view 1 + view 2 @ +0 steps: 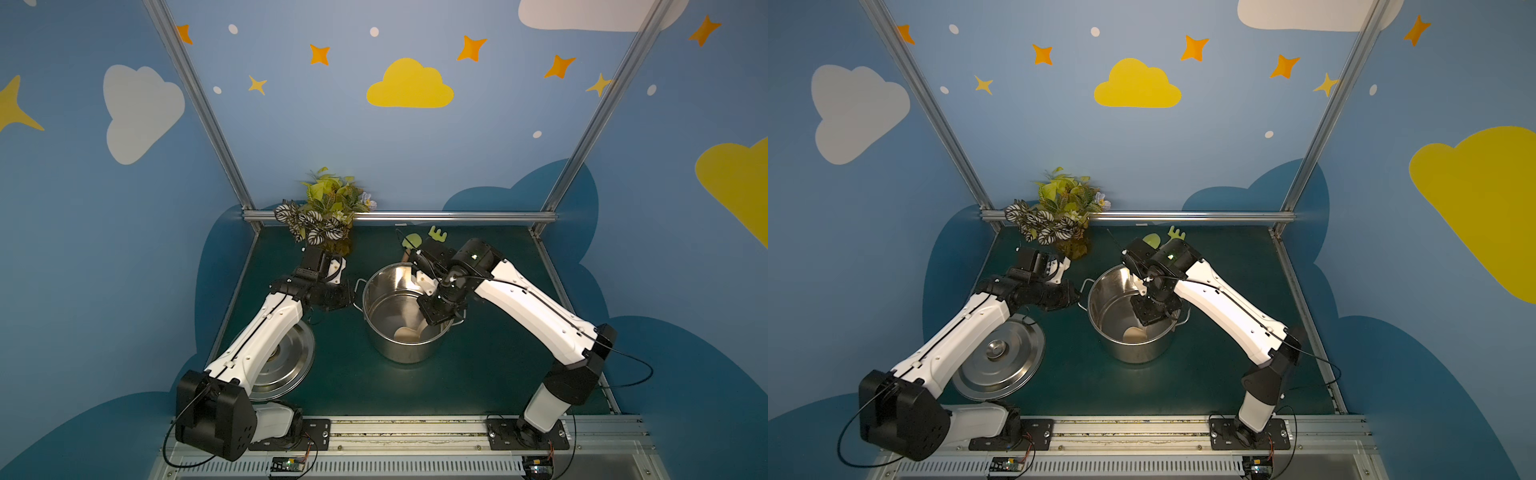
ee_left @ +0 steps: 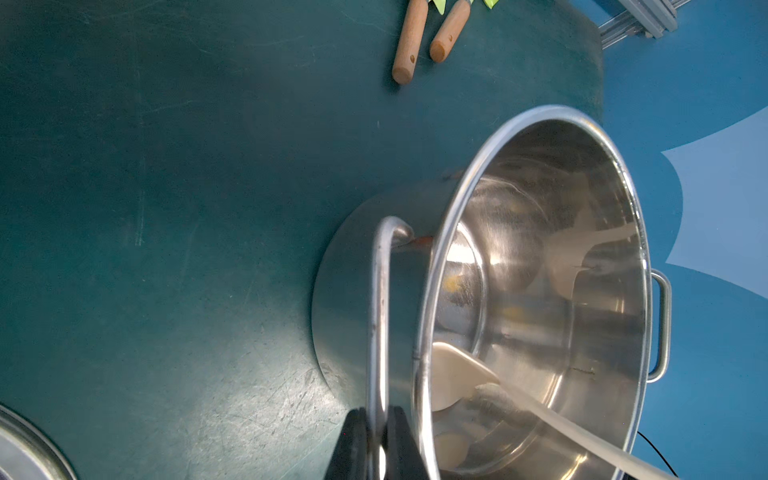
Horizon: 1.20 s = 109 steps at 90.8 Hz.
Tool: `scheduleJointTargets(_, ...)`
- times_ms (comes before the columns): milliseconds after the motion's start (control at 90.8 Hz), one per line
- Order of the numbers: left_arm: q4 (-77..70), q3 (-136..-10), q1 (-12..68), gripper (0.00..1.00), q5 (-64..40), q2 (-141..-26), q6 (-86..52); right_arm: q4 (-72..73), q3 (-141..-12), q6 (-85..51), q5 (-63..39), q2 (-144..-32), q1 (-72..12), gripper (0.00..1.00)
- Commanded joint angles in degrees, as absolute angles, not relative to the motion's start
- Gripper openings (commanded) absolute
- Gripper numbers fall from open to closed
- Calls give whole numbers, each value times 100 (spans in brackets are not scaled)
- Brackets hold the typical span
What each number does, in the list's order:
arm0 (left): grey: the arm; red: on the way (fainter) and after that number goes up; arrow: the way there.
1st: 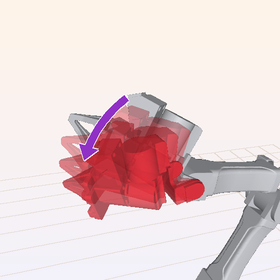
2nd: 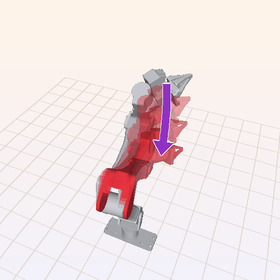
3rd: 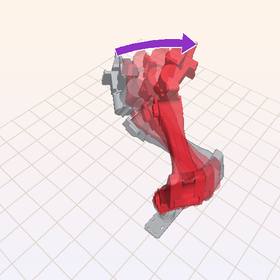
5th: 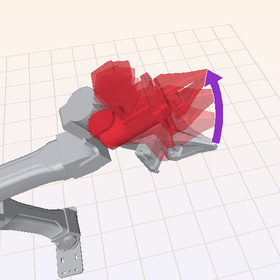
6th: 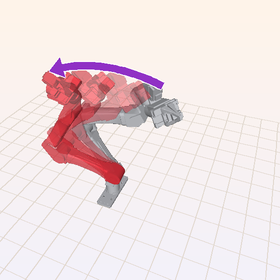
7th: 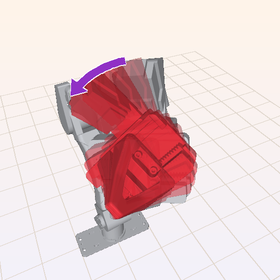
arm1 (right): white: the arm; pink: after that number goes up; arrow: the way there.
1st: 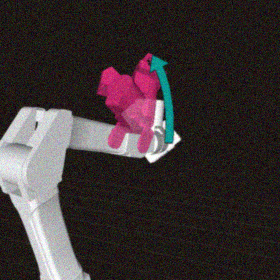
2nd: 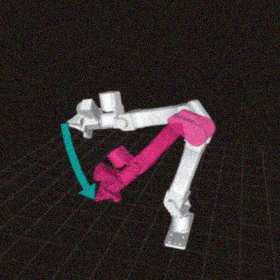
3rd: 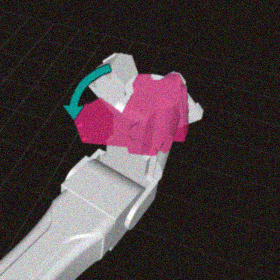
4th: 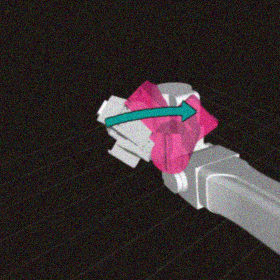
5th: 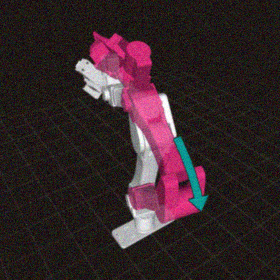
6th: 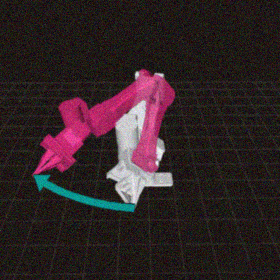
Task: Stir the soup with a spoon
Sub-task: Stir the soup in the pan with a stick.
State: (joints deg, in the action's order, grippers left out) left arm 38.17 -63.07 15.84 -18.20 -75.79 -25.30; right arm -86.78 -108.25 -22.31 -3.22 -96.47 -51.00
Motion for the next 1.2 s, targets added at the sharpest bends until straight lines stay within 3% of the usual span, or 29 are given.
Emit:
scheduleJointTargets(0,4131,-6126,1644,3,-1953,-7680,-2393,-8596,-10564,-2414,46,-9377,-4733,0)
scheduleJointTargets(330,4124,-6108,1644,3,-1983,-7621,-2404,-8653,-11433,-2196,106,-10007,-3874,0)
scheduleJointTargets(804,4100,-6069,1636,3,-1993,-7615,-2406,-9052,-14498,-2224,-778,-12119,-4433,0)
scheduleJointTargets(1189,4115,-6104,1600,3,-1995,-7585,-2379,-9032,-13833,-2333,-794,-11615,-5337,0)
